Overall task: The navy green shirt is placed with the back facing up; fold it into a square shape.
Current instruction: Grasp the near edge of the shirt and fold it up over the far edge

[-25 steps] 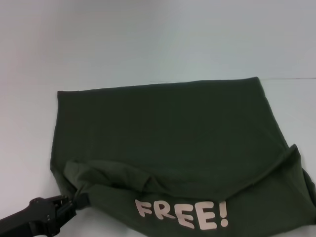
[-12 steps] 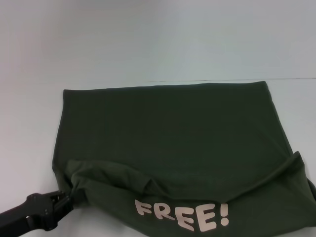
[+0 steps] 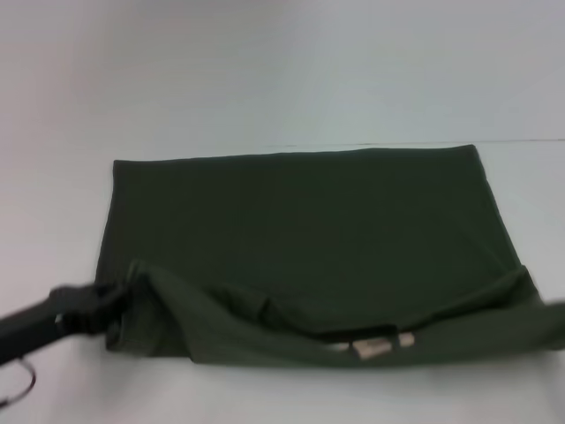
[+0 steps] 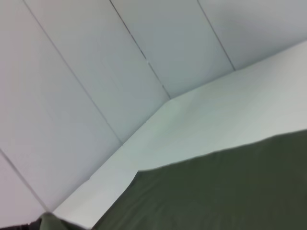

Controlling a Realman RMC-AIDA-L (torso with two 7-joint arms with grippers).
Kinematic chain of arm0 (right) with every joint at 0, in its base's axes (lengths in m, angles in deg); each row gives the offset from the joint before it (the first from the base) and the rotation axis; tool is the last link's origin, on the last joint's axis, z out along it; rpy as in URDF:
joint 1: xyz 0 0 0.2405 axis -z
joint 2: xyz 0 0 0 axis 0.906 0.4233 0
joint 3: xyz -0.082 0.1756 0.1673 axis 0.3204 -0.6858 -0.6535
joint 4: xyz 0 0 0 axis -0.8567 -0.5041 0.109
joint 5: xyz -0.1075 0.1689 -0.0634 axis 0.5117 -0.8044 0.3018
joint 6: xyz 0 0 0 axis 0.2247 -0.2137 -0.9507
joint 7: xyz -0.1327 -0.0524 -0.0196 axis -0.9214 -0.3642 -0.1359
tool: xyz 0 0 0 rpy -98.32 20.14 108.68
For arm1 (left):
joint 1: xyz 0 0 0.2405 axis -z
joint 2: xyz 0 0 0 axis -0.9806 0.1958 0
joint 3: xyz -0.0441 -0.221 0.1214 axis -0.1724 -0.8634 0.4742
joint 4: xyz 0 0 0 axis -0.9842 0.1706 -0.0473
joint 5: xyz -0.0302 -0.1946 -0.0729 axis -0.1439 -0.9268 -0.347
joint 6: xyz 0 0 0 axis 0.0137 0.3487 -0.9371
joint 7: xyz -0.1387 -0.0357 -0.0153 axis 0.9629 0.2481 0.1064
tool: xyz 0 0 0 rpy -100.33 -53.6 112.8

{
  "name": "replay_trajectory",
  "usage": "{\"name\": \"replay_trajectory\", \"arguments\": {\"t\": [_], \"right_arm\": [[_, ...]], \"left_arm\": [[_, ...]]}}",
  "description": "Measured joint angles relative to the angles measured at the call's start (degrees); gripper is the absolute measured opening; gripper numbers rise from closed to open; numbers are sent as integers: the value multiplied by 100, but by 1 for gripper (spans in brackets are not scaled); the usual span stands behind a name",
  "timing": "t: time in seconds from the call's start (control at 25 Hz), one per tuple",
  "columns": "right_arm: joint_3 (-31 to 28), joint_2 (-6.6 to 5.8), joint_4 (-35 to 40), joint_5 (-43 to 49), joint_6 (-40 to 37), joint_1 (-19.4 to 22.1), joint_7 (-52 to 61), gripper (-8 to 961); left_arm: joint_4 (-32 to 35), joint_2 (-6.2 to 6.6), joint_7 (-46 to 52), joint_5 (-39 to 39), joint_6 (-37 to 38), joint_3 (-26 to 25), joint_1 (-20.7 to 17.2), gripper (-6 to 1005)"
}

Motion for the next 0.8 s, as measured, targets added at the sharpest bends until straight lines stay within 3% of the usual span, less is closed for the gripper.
{"name": "replay_trajectory", "arguments": {"t": [0.2, 0.4, 0.8], "right_arm": [[36, -189, -192, 7, 721, -849, 259, 10], [475, -499, -895, 9, 1997, -1886, 392, 9], [1239, -466, -1325, 7, 4627, -3178, 486, 9]], "left_arm": [[-86, 62, 215, -12, -1074, 20, 660, 69], [-186, 59, 241, -17, -2209, 34, 1298, 70], [-231, -50, 168, -240, -4098, 110, 2013, 70]]}}
